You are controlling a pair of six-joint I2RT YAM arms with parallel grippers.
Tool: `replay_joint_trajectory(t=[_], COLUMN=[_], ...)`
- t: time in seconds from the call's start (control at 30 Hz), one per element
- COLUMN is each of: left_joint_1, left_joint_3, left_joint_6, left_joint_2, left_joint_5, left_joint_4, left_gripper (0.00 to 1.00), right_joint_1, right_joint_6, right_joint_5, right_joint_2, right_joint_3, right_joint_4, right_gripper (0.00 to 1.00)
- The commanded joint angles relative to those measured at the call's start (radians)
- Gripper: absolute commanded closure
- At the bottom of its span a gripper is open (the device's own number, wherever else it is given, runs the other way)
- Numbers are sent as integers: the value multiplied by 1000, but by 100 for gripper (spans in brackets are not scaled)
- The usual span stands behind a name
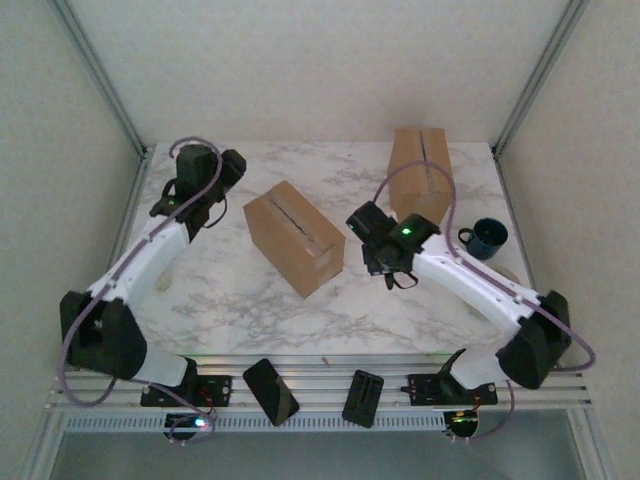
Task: Unpack the express box
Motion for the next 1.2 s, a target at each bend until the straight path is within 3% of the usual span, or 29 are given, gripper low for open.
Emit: replay_joint_trajectory(t=[0.0, 0.27, 0.7, 0.97, 1.17], left_joint_1=[41, 40, -17, -30, -15], left_joint_3=[3, -17, -258, -357, -304], left_joint_6=[93, 122, 120, 98, 107], left_joint_2=[143, 288, 120, -6, 34], left_joint_5=[-38, 64, 126, 13, -70], left_joint_4=[-123, 11, 124, 61, 23], left_gripper=[53, 55, 55, 51, 33], right_joint_1=[27, 74, -14, -34, -30], right_joint_6=[144, 253, 138, 110, 153], right_joint_5=[1, -30, -94, -147, -191], right_joint_2=[39, 127, 221, 249, 237], right_joint_3=[-36, -67, 62, 84, 33], right_joint_4=[114, 240, 295, 301, 343], right_gripper=[100, 100, 100, 100, 100])
